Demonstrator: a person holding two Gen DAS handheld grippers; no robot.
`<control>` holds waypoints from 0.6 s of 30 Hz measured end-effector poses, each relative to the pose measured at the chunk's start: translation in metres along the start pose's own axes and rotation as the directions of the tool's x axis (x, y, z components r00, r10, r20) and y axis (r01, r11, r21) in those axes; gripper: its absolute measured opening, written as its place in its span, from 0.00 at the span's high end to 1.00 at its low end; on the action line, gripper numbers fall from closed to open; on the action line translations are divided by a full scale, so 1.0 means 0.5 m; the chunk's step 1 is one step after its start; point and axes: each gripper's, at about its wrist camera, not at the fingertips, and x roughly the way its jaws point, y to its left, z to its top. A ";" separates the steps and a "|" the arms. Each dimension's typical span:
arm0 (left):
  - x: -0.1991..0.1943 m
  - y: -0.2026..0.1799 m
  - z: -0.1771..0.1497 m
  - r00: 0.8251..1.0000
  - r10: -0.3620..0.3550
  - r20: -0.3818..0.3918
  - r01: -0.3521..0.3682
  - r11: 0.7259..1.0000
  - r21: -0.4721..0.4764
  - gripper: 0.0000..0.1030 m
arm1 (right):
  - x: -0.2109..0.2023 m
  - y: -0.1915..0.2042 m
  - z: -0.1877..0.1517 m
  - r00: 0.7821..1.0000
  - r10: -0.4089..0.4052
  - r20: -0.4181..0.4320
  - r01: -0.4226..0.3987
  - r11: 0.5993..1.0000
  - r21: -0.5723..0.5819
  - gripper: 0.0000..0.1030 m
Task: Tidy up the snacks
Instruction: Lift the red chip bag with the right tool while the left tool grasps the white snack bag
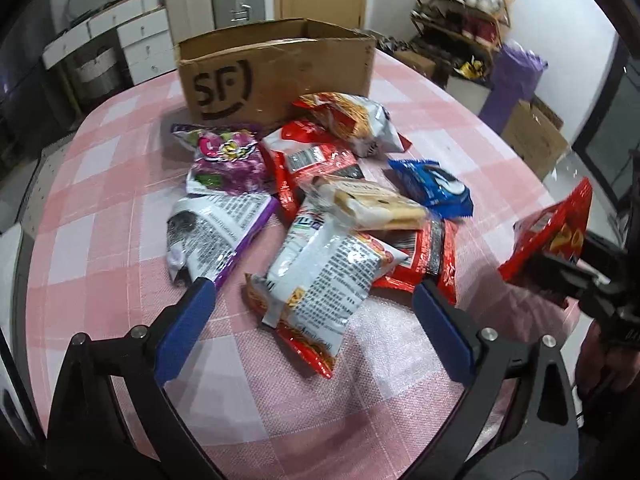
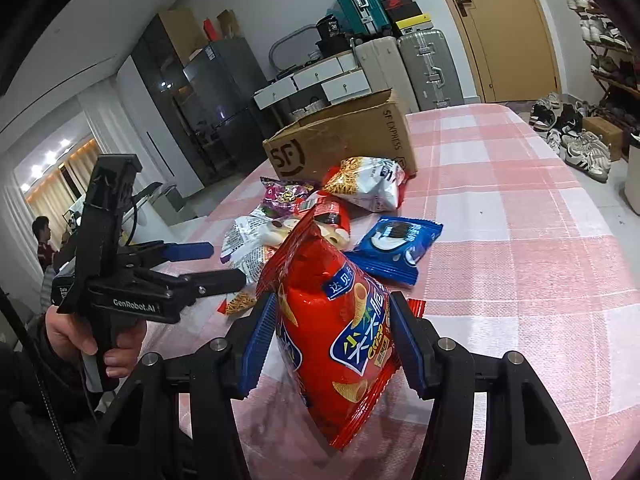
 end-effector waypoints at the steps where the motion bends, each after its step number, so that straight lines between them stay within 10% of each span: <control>1: 0.004 -0.005 0.000 1.000 -0.002 -0.003 0.002 1.000 0.014 0.04 | 0.000 -0.003 0.001 1.000 -0.002 0.000 0.002 1.000 0.005 0.45; 18: 0.067 0.017 0.011 0.995 -0.049 -0.082 0.056 0.995 0.084 0.30 | 0.000 -0.016 -0.002 1.000 -0.010 -0.002 0.010 1.000 0.030 0.45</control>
